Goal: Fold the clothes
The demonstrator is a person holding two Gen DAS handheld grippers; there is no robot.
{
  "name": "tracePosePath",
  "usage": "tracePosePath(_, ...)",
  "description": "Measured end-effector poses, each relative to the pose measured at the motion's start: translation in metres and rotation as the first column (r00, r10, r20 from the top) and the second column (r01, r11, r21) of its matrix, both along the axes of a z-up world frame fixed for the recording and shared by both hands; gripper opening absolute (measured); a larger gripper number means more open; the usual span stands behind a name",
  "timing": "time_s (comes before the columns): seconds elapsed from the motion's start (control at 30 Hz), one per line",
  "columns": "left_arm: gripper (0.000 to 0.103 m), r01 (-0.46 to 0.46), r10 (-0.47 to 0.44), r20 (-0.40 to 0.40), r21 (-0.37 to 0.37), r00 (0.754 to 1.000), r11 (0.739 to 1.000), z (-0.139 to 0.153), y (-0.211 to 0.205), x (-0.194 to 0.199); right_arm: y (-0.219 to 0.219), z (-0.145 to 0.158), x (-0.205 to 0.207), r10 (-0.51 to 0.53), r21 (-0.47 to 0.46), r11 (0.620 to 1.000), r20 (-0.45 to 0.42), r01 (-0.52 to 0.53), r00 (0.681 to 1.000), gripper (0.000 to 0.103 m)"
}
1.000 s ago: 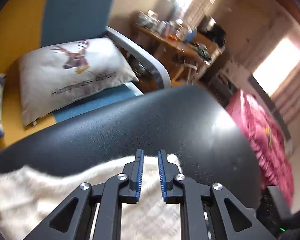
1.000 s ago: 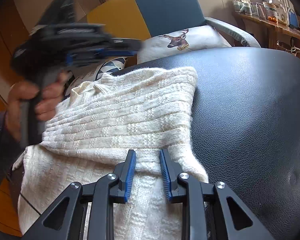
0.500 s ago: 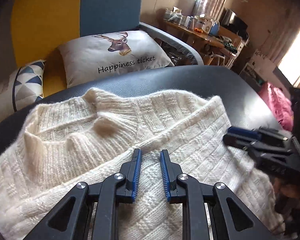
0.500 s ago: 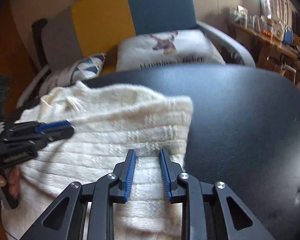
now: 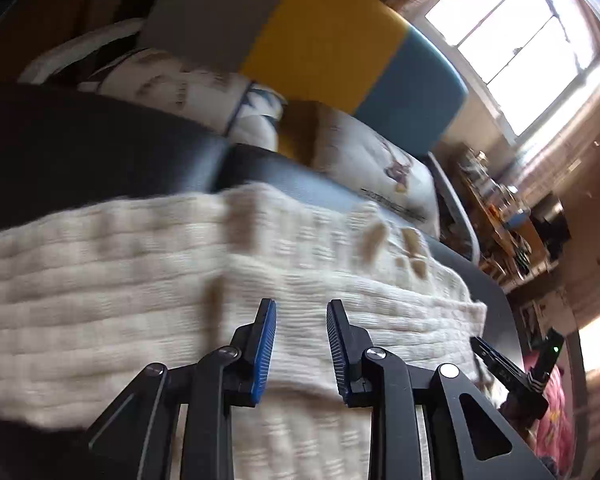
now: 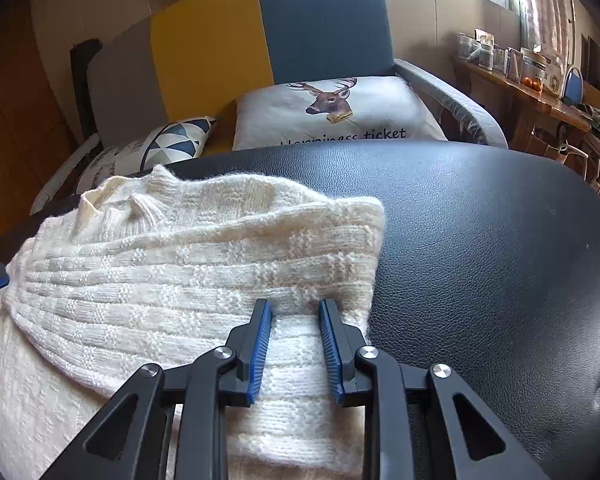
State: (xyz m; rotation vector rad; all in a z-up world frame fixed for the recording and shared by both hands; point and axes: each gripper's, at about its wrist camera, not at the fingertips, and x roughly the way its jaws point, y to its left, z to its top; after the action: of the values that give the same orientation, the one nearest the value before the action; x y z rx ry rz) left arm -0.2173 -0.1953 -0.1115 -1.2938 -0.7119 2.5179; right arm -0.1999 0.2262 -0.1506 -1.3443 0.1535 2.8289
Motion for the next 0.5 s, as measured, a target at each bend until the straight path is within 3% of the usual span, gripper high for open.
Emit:
tracePosePath(0.17,0.031,-0.047,0.044,0.083,0.034,0.996,0.998,-0.015,-0.038,0.004,-0.029,0.011,-0.002,0.033,0.035,0.999,-0.017,-0.032,0.999,0.025)
tracePosePath(0.3,0.035,0.006,-0.007,0.080,0.012,0.997,1.000,-0.019,-0.019,-0.011,-0.056,0.011,-0.007,0.085,0.027,0.996,-0.011,-0.085,0.996,0.025)
tracePosePath(0.33,0.033,0.015,-0.012,0.070,-0.035,0.997,0.999,-0.019,-0.012,-0.015,-0.063,0.011,-0.008,0.098,0.024,0.995,-0.010,-0.098,0.995,0.025)
tracePosePath(0.37,0.015,0.012,-0.008,0.058,-0.075,0.998,0.997,-0.017,-0.008,-0.016,-0.069,0.012,-0.010,0.111,0.022,0.994,-0.008,-0.111,0.994,0.025)
tracePosePath(0.4,0.007,0.010,-0.004,0.047,-0.116,0.999,0.993,-0.015,-0.004,-0.018,-0.076,0.012,-0.011,0.124,0.020,0.992,-0.007,-0.124,0.992,0.025)
tracePosePath(0.5,0.007,-0.010,0.015,0.026,-0.191,1.000,0.982,-0.015,0.000,-0.022,-0.079,-0.003,-0.013,0.124,0.029,0.992,0.011,-0.124,0.992,0.026)
